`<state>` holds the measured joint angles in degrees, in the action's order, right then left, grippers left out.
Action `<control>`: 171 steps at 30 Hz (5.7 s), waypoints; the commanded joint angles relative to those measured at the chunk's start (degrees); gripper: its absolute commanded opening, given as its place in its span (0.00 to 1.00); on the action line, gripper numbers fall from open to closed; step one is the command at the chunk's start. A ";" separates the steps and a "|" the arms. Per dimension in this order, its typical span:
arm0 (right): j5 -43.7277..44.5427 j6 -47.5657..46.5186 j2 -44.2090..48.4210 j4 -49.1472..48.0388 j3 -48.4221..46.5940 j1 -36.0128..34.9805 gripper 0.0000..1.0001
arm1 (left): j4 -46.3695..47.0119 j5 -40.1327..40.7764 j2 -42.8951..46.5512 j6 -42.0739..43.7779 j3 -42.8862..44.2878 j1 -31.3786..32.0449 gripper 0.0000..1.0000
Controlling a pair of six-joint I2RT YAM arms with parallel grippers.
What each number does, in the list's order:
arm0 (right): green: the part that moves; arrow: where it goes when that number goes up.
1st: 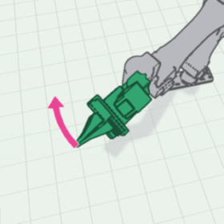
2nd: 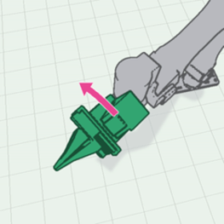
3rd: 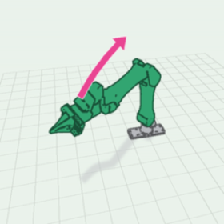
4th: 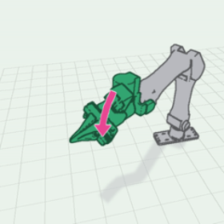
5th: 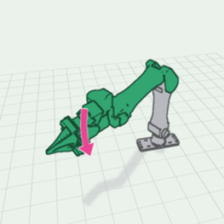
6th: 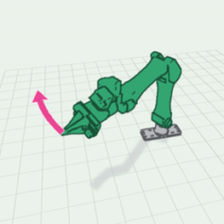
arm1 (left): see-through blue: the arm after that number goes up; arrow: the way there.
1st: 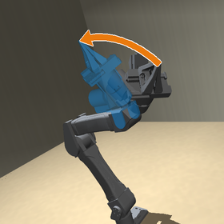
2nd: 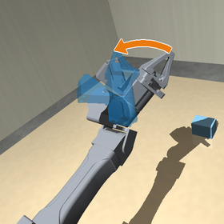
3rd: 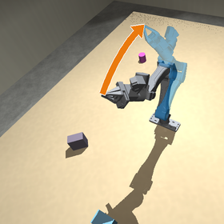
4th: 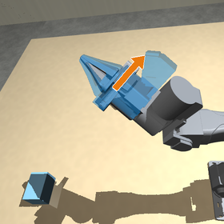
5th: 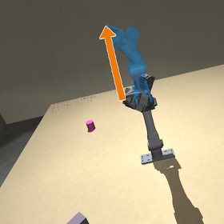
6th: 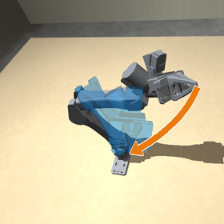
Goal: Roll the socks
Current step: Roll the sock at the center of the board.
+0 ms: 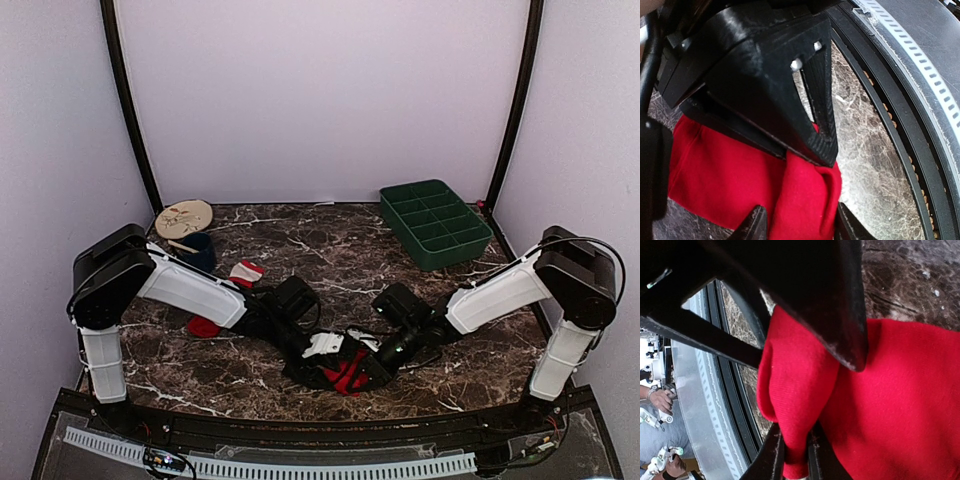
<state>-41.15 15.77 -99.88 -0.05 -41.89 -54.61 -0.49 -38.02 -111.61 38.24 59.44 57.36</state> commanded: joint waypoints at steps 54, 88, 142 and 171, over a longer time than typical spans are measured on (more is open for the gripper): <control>37.41 -6.90 23.10 6.86 5.88 -2.62 0.49 | -42.37 -12.66 -11.15 3.36 19.46 -8.83 0.20; 45.85 -18.10 4.14 0.64 -6.07 -19.24 0.51 | -46.16 -18.01 -14.77 3.73 21.64 -10.08 0.20; 40.87 -13.10 -0.61 0.66 -6.73 -18.10 0.00 | -25.15 -12.79 -4.55 -12.03 9.65 -16.33 0.40; 21.73 -3.28 -0.97 -0.25 -5.20 -9.14 0.00 | 12.64 -3.32 14.60 -26.42 -15.15 -18.83 0.46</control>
<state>-12.75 9.26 -100.64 -0.27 -48.95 -66.19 2.76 -40.60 -101.19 13.61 47.55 38.15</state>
